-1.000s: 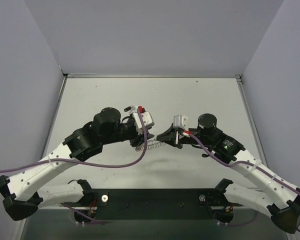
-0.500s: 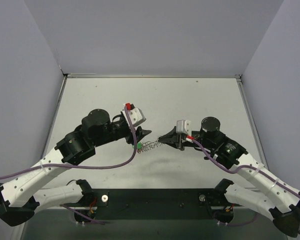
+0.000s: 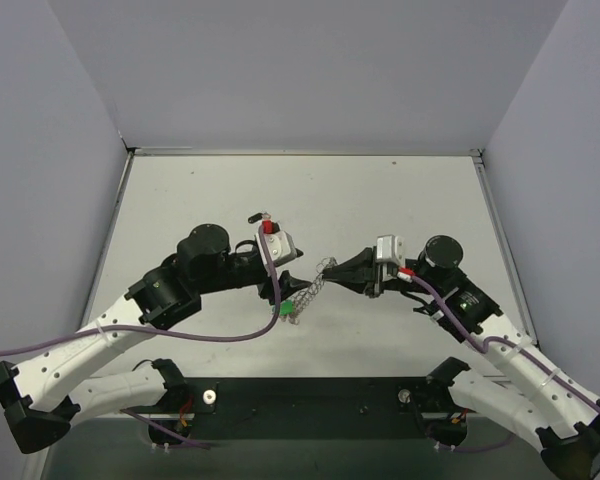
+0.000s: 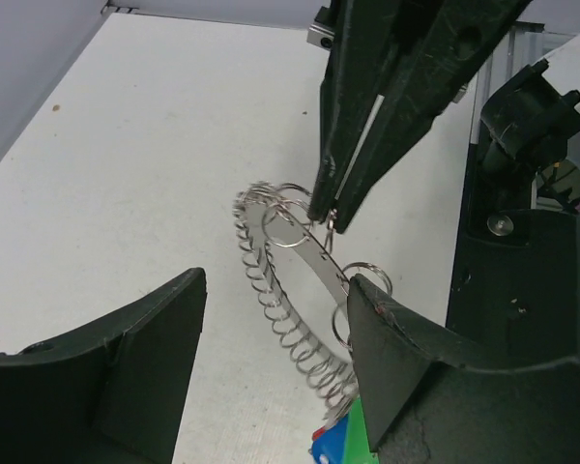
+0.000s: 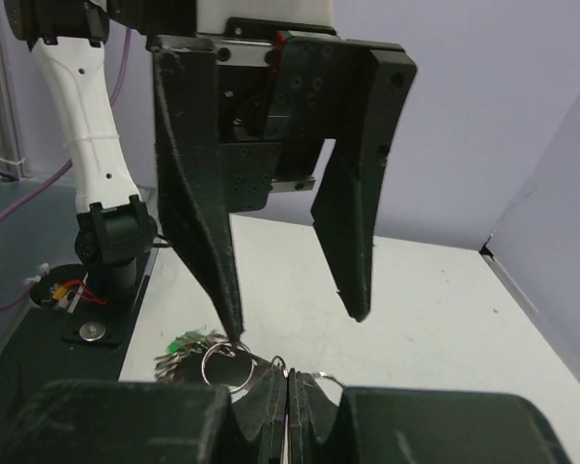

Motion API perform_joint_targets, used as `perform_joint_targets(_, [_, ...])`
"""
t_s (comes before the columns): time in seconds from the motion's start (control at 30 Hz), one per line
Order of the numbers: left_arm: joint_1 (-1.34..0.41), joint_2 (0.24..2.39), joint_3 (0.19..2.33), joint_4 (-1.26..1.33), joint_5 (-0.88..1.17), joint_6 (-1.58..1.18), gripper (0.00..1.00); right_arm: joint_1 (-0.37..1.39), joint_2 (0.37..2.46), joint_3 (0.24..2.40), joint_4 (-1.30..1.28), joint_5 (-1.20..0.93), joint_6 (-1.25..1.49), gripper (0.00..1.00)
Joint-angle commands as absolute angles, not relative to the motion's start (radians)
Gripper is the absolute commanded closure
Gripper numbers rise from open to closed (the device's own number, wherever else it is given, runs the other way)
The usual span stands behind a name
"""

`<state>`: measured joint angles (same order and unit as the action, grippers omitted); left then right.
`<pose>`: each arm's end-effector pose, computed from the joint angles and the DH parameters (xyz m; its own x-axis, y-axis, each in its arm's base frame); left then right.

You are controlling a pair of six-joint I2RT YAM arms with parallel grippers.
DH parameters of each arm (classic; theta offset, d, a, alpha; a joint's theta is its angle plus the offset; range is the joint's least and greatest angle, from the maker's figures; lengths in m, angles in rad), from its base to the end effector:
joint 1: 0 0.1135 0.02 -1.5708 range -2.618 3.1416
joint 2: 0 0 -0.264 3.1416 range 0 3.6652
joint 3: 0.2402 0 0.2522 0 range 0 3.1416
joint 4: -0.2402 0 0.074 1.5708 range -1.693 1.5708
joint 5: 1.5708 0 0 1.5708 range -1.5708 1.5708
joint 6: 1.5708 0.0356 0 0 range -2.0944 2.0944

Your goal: Put the keys on the keyring

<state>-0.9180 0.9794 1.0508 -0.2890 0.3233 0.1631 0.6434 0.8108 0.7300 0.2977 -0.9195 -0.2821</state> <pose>0.1235 -0.1801 0.3867 0.0235 0.2227 -0.9746 0.9505 0.2973 0.0909 0.1274 0.1309 0.3655 0.4396 0.1187 -0.8903 -0.8982 0.0543 -0.4362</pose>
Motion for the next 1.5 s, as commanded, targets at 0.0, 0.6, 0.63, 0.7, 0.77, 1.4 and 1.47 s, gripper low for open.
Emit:
perform_joint_targets(0.0, [-0.913,0.959,1.015,-0.166,0.417,0.134,0.30,0.585,0.824,0.690,0.656,-0.989,-0.121,1.00])
perform_joint_targets(0.6, [-0.861,1.106,0.980,0.061,0.469,0.052,0.30,0.545,0.873,0.690,0.752,-0.994,0.029,1.00])
perform_joint_targets(0.63, [-0.856,1.115,0.985,0.070,0.474,0.040,0.30,0.543,0.867,0.690,0.744,-0.989,0.026,1.00])
perform_joint_targets(0.7, [-0.835,1.124,0.992,0.086,0.476,0.016,0.30,0.545,0.850,0.687,0.726,-0.973,0.023,1.00])
perform_joint_targets(0.77, [-0.816,1.135,1.002,0.089,0.477,0.006,0.30,0.545,0.838,0.681,0.718,-0.968,0.017,1.00])
perform_joint_targets(1.4, [-0.706,1.023,1.028,0.118,0.655,-0.043,0.30,0.543,0.876,0.712,0.707,-1.098,-0.020,1.00])
perform_joint_targets(1.47, [-0.698,1.025,1.032,0.107,0.641,-0.029,0.30,0.541,0.879,0.724,0.690,-1.107,-0.032,1.00])
